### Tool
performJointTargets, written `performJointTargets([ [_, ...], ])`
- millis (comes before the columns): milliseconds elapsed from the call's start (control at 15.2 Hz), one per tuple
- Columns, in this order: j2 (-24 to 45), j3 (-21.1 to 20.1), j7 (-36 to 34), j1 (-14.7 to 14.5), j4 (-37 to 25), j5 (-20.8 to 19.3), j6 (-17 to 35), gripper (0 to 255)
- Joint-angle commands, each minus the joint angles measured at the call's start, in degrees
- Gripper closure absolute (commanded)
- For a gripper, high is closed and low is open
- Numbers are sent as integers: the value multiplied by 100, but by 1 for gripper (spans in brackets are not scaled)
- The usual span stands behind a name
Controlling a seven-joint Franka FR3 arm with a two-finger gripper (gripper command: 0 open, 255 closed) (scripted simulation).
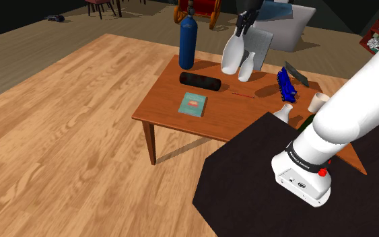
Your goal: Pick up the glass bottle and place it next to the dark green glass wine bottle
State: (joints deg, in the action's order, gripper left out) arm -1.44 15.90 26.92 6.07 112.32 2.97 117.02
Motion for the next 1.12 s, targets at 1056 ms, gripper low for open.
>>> performJointTargets([
  [1056, -602, 194, 285, 188, -432, -176, -1022, 255],
])
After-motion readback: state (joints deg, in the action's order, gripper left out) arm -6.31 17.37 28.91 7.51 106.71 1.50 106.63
